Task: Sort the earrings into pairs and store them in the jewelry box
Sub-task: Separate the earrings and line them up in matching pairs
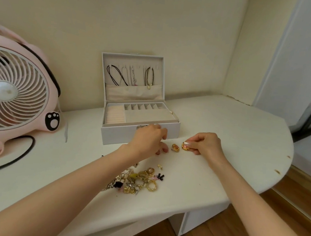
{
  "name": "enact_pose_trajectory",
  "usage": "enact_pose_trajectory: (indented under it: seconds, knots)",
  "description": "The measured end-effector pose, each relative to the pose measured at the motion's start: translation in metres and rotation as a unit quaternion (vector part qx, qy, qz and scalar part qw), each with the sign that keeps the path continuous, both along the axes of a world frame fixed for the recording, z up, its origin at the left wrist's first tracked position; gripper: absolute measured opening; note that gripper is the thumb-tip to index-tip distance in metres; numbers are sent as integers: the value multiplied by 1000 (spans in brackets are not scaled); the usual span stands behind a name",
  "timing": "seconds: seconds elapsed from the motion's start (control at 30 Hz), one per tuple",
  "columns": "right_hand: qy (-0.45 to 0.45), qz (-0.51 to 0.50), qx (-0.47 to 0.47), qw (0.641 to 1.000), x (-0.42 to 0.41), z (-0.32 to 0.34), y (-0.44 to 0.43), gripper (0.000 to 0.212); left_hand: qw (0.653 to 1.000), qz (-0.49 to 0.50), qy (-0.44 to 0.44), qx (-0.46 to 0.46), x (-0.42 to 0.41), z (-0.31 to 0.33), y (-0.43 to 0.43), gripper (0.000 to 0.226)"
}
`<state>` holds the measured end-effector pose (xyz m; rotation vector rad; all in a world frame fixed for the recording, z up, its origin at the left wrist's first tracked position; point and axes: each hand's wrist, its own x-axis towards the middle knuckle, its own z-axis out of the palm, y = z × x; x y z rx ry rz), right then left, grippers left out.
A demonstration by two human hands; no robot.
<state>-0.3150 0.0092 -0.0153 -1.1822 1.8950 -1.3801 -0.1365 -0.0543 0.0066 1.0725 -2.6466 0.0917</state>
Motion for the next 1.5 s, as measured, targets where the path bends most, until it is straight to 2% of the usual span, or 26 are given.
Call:
enact_pose_trajectory:
  seconds: [0.07, 0.2, 0.4, 0.5, 0.57, 0.83, 1.03, 1.13, 1.27, 1.4, 1.5]
  knots:
    - [17, -9, 11, 1000, 2, -1, -3, 7, 999, 15, -34, -19, 5, -4, 0, 41]
    - [75, -15, 41, 996, 3, -1, -8, 12, 998, 24, -50, 22, 5, -9, 3, 49]
    - [167, 48, -15, 985, 10, -1, -6, 24, 996, -10, -35, 75, 6, -7, -3, 41]
    - [258, 78, 12, 963, 15, -3, -7, 25, 996, -20, -32, 77, 7, -6, -5, 39]
    - [289, 87, 18, 953, 16, -4, -8, 22, 997, -22, -28, 75, 8, -6, -5, 39]
    - [297, 129, 21, 946, 16, -4, -12, 22, 998, -36, -44, -5, 7, -9, -3, 38]
    - [301, 106, 23, 947, 15, -2, -11, 21, 996, -36, -67, -49, 8, -9, -2, 39]
    - [324, 130, 37, 936, 15, 1, -8, 37, 995, -35, -71, -59, 8, -7, -1, 41]
    - [341, 161, 52, 925, 11, 2, -8, 31, 995, -34, -72, -61, 10, -7, 0, 44]
    - [361, 111, 39, 925, 18, 2, -10, 22, 996, -28, -69, -43, 12, -7, 1, 44]
    - [418, 76, 35, 905, 22, 4, -8, 33, 997, -31, -67, -22, 15, -6, 1, 49]
